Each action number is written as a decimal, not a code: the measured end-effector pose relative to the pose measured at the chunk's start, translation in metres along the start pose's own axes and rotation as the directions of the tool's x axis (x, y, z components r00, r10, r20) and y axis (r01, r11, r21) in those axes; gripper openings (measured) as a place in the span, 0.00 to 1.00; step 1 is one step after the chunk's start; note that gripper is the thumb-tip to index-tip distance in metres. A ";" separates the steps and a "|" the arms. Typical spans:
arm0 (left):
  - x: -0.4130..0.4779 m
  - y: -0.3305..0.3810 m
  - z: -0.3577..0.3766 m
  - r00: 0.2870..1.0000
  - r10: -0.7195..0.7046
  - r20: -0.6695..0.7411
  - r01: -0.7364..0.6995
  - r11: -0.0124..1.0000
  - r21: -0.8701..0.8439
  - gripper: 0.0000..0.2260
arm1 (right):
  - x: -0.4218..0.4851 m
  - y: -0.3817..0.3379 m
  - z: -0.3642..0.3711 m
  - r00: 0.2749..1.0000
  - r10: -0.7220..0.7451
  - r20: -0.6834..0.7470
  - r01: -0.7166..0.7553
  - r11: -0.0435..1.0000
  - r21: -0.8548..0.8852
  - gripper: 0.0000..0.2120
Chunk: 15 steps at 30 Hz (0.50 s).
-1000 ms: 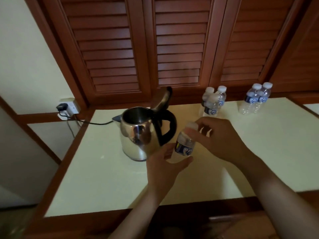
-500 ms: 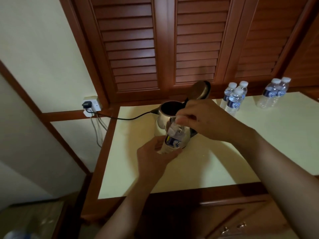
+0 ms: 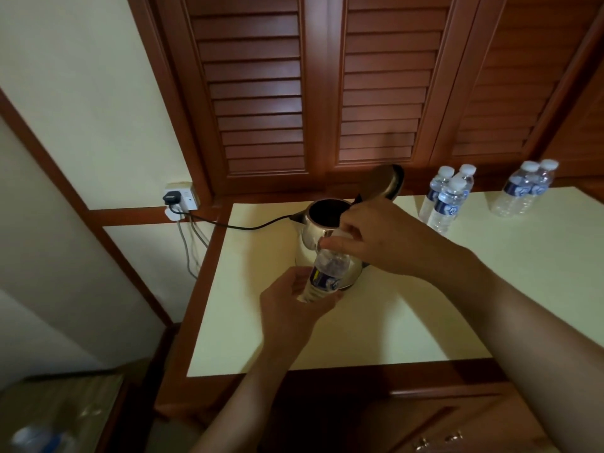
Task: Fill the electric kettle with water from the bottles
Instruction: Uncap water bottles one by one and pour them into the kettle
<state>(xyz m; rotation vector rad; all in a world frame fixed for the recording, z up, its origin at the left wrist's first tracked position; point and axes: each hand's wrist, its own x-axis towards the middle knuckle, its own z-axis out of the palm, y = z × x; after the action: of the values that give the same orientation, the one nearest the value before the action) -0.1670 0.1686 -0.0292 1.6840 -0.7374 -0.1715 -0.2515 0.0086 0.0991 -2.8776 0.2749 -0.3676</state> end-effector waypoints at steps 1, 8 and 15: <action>-0.001 -0.001 0.001 1.000 -0.015 0.012 0.015 1.000 -0.003 0.20 | -0.001 0.001 -0.002 0.999 -0.029 0.027 0.029 0.999 0.017 0.20; -0.008 -0.005 0.002 0.998 -0.066 0.007 0.066 0.998 0.002 0.18 | -0.011 0.015 -0.002 0.996 -0.087 -0.012 0.088 0.966 0.243 0.13; -0.009 -0.008 -0.002 0.991 -0.094 -0.096 0.096 0.995 0.020 0.20 | -0.052 0.055 0.044 0.987 0.147 -0.068 -0.104 0.897 0.429 0.15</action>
<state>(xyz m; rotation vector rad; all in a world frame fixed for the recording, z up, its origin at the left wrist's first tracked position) -0.1705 0.1760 -0.0384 1.7393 -0.5903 -0.1483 -0.2981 -0.0238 0.0328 -2.4033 0.3482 -0.4807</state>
